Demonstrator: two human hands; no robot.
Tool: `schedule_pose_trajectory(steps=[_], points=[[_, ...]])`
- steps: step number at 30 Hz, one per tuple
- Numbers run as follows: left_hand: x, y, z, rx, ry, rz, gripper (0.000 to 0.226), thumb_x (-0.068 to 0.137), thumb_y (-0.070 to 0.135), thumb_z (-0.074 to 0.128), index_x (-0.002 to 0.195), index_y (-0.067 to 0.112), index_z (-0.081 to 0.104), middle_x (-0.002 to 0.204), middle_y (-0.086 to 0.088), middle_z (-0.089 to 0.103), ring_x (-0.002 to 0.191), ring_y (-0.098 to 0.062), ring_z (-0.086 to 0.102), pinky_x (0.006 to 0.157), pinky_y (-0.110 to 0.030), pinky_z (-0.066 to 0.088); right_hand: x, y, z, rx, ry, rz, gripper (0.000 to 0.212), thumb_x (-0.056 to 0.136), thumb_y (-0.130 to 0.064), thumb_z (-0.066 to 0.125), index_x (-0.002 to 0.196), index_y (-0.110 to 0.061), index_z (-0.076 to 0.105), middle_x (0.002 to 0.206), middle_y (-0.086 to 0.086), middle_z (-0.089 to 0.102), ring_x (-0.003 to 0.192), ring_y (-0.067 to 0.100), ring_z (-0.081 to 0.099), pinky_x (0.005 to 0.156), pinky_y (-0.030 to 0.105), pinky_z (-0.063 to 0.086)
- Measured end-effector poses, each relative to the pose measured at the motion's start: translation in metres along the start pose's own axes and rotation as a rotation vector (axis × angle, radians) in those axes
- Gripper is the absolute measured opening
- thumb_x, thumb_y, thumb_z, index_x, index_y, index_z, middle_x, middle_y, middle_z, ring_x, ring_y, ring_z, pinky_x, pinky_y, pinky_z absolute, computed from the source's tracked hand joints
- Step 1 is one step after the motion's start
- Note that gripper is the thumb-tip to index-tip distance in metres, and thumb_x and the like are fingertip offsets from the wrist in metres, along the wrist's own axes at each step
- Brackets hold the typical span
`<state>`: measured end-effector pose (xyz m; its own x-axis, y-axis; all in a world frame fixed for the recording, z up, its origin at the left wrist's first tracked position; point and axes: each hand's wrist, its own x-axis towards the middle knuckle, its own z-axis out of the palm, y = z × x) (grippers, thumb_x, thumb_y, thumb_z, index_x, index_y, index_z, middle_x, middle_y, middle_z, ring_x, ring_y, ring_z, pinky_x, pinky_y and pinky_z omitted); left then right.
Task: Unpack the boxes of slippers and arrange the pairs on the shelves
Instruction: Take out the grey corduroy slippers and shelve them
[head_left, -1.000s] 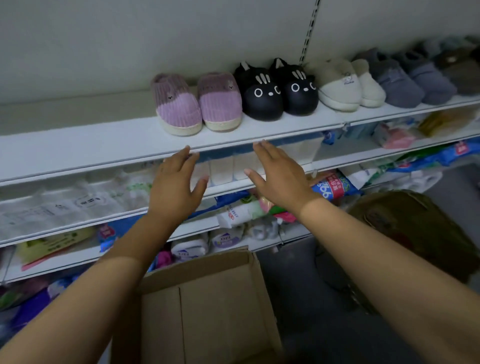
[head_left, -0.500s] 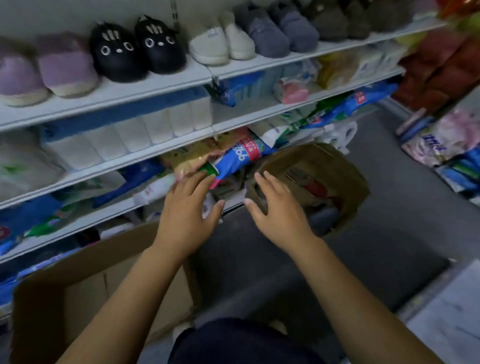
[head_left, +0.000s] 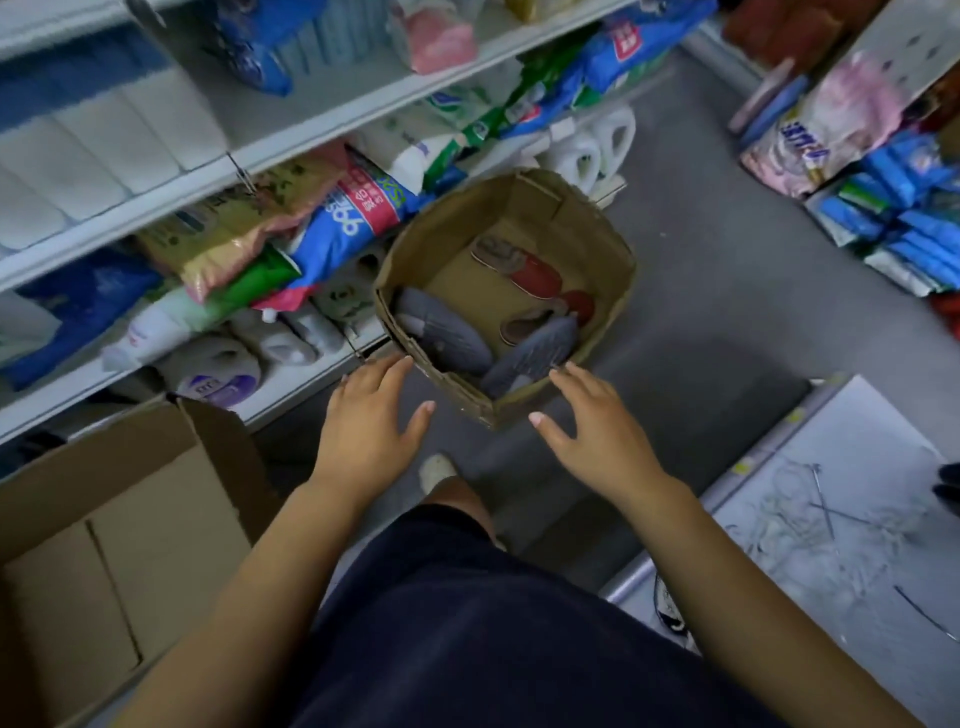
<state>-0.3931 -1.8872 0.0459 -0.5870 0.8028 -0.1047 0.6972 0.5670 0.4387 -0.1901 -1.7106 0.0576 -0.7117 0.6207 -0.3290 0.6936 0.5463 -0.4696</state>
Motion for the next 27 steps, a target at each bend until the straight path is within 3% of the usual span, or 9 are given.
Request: schedule_pose_trajectory(steps=[6, 10, 15, 18, 21, 27], points=[[0.071, -0.005, 0.031, -0.032, -0.135, -0.146, 0.057, 0.097, 0.039, 0.058, 0.141, 0.005, 0.049, 0.141, -0.02, 0.054, 0.127, -0.041, 0.052, 0.102, -0.049, 0.044, 0.069, 0.04, -0.018, -0.012, -0.066, 0.04, 0.066, 0.099, -0.05, 0.054, 0.154, -0.018, 0.037, 0.162, 0.001, 0.029, 0.15, 0.019, 0.02, 0.117, 0.037, 0.029], [0.127, -0.013, 0.061, -0.078, -0.272, -0.251, 0.06, 0.095, 0.037, 0.062, 0.145, 0.01, 0.047, 0.145, -0.018, 0.052, 0.132, -0.037, 0.049, 0.108, -0.046, 0.041, 0.134, 0.066, -0.029, -0.032, -0.147, 0.038, 0.063, 0.098, -0.047, 0.056, 0.152, -0.018, 0.039, 0.158, 0.001, 0.036, 0.148, 0.017, 0.025, 0.115, 0.038, 0.034], [0.198, -0.017, 0.098, -0.171, -0.406, -0.362, 0.063, 0.096, 0.041, 0.063, 0.148, 0.01, 0.044, 0.145, -0.018, 0.052, 0.132, -0.038, 0.05, 0.104, -0.046, 0.043, 0.234, 0.106, -0.029, -0.096, -0.323, 0.061, 0.06, 0.093, -0.036, 0.067, 0.146, -0.014, 0.047, 0.151, 0.011, 0.045, 0.14, 0.031, 0.037, 0.11, 0.044, 0.04], [0.242, -0.022, 0.124, -0.296, -0.462, -0.533, 0.064, 0.097, 0.043, 0.061, 0.149, 0.012, 0.04, 0.145, -0.015, 0.053, 0.129, -0.036, 0.053, 0.096, -0.039, 0.045, 0.291, 0.131, -0.011, -0.132, -0.496, 0.11, 0.066, 0.092, -0.045, 0.067, 0.148, -0.018, 0.044, 0.154, 0.011, 0.04, 0.142, 0.032, 0.034, 0.113, 0.046, 0.037], [0.276, -0.03, 0.157, -0.411, -0.448, -0.727, 0.061, 0.097, 0.049, 0.058, 0.144, 0.012, 0.044, 0.135, -0.012, 0.058, 0.119, -0.032, 0.059, 0.08, -0.028, 0.045, 0.333, 0.154, 0.011, -0.153, -0.585, 0.039, 0.066, 0.09, -0.049, 0.067, 0.145, -0.021, 0.046, 0.148, 0.009, 0.045, 0.137, 0.031, 0.041, 0.109, 0.047, 0.041], [0.317, -0.046, 0.224, -0.597, -0.316, -1.148, 0.076, 0.094, 0.055, 0.062, 0.146, 0.006, 0.041, 0.139, -0.017, 0.056, 0.122, -0.037, 0.058, 0.081, -0.034, 0.045, 0.414, 0.176, 0.051, -0.246, -0.76, -0.169, 0.073, 0.087, -0.058, 0.066, 0.148, -0.024, 0.045, 0.156, 0.005, 0.039, 0.144, 0.028, 0.033, 0.113, 0.043, 0.035]])
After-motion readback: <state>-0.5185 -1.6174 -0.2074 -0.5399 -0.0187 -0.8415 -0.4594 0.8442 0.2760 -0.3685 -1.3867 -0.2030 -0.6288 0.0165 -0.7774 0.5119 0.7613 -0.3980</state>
